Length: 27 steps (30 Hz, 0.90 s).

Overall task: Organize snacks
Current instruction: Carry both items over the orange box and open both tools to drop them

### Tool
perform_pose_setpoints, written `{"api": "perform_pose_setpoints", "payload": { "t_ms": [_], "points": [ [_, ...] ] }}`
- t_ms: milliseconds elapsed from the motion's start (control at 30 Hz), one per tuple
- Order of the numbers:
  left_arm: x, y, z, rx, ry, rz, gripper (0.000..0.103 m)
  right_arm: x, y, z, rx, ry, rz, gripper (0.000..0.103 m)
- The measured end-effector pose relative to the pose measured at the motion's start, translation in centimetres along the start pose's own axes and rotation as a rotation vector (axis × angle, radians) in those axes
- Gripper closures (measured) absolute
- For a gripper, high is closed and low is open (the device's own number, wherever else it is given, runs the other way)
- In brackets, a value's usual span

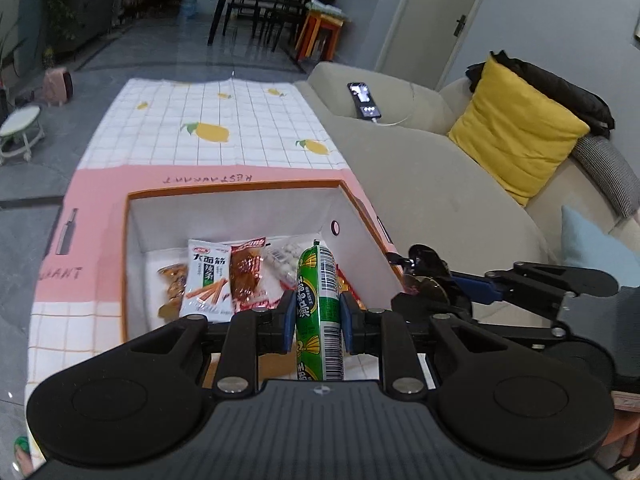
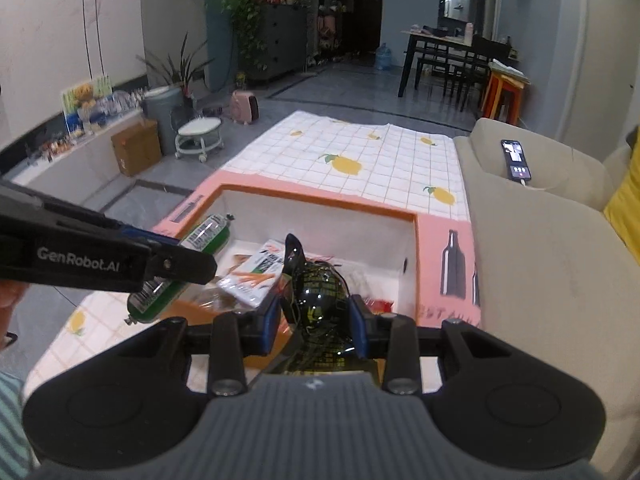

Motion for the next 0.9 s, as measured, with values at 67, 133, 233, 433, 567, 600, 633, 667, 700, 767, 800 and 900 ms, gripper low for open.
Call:
{"api": "perform_pose_setpoints", "payload": {
  "t_ms": [67,133,233,433,567,600,633,667,700,767,800,900],
  "points": [
    [-0.9,-2.1,0.6,0.012,0.028,0.034,0.078,-1.0,-2.0,-1.2,-0.016,-0.02,0.041,0.069],
    [-1.4,-3.9,1.2,0.025,0.05,0.066,0.078,-1.6,-4.1,-2.3,-0.042,-0.036,0.071,0.069],
    [-2.1,-7.5,2.2,0.052,0.093,0.118,0.078,-2.2,-7.3,-3.1,-0.058,0.003,0.123,0.069],
    [-3.2,-13.3,3.9,0.038,0.154,0.188,0.078,-3.2,-13.0,-4.8,-0.065,0.065,0.205,0.069],
    [-3.5,-16.2,4.8,0.016,0.176,0.239,0.078,-3.8,-16.2,-5.4,-0.041,0.117,0.254,0.069],
    [-3.5,-16.6,4.9,0.01,0.178,0.251,0.079,-3.9,-16.9,-5.4,-0.038,0.136,0.263,0.069],
    [-3.5,-17.1,5.1,0.007,0.183,0.262,0.078,-3.9,-17.2,-5.3,-0.034,0.155,0.268,0.069],
    [-3.5,-17.5,5.3,0.006,0.186,0.273,0.078,-4.0,-17.6,-5.2,-0.027,0.178,0.274,0.069],
    [-3.5,-17.7,5.4,0.0,0.19,0.282,0.078,-3.9,-18.1,-5.1,-0.019,0.206,0.281,0.069],
    [-3.4,-18.4,5.8,-0.008,0.199,0.3,0.078,-3.9,-18.8,-5.0,-0.006,0.245,0.292,0.069],
    [-3.3,-18.6,6.0,-0.006,0.203,0.305,0.078,-3.7,-19.1,-4.9,-0.001,0.263,0.298,0.069],
    [-3.1,-19.1,6.1,-0.01,0.199,0.312,0.078,-3.3,-19.8,-4.7,0.016,0.313,0.315,0.069]
  ]
}}
Point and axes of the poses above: each gripper's, at about its wrist camera, not at the fingertips, and y roughly against the way its jaws point, z to its left, x to its underside, the point moved 1 cm from there along -y, roughly the way its jaws point, and after that the axes turned 4 degrees about -x, right-handed, at the moved point
